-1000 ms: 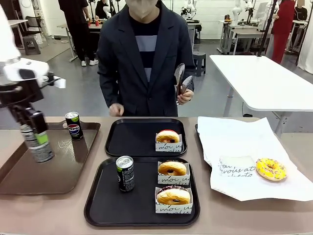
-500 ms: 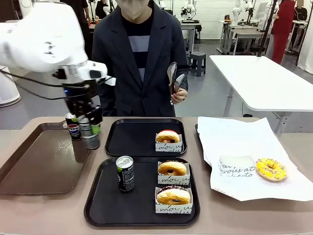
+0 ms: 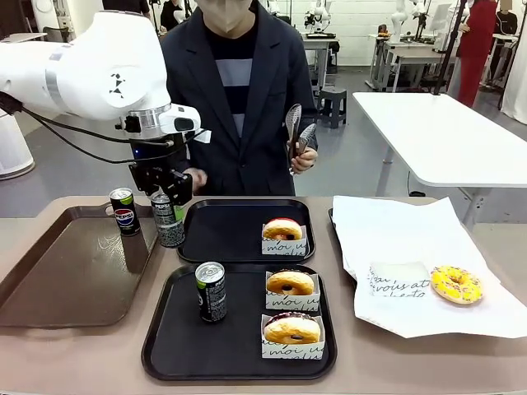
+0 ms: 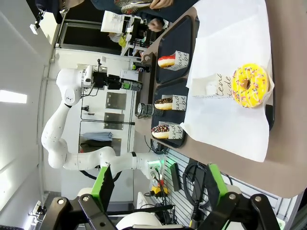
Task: Set up donuts and drinks on trays.
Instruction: Pick up one Pepsi coke from the Handle tray and place it on the Flat Tray without a Pepsi coke.
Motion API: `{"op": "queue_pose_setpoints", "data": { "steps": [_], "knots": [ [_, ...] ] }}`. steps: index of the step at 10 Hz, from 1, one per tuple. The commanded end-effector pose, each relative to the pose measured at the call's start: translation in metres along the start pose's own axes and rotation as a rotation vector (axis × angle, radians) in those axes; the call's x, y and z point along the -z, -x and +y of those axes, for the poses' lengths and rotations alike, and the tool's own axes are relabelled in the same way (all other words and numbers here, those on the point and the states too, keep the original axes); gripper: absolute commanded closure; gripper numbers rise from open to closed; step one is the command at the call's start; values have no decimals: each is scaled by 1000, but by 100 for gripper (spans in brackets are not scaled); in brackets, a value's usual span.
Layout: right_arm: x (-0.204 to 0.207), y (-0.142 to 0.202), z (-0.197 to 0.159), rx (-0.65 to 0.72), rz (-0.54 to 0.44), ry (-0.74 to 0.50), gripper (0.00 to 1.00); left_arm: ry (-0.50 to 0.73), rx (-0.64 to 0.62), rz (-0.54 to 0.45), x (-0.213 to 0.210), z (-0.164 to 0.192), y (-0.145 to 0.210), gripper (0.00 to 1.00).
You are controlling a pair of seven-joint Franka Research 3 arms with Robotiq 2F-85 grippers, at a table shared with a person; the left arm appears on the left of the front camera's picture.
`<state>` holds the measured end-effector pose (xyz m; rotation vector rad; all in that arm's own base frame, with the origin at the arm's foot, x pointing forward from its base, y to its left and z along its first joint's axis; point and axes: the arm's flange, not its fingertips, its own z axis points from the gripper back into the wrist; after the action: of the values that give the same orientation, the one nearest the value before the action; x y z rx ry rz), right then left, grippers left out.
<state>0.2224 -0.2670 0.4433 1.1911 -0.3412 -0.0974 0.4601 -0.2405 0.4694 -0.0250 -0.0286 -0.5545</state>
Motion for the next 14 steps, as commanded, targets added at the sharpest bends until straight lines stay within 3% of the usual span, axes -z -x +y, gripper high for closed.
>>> {"op": "queue_pose_setpoints", "data": {
  "steps": [1, 4, 7, 9, 11, 14],
  "knots": [
    [-1, -2, 0, -21, -14, -22, 0, -4, 10, -8, -5, 0, 8, 41],
    [-1, -2, 0, -21, -14, -22, 0, -1, 0, -1, -1, 0, 1, 41],
    [-1, -2, 0, -21, -14, -22, 0, -117, 124, 16, -39, 28, 61, 41],
    [-1, -2, 0, -21, -14, -22, 0, -119, 69, -30, -38, 38, 103, 41],
    [-1, -2, 0, -21, -14, -22, 0, -116, 24, -51, -34, 41, 93, 41],
    [-1, -2, 0, -21, -14, -22, 0, -98, 57, -6, -44, 41, 98, 41]
  ]
}}
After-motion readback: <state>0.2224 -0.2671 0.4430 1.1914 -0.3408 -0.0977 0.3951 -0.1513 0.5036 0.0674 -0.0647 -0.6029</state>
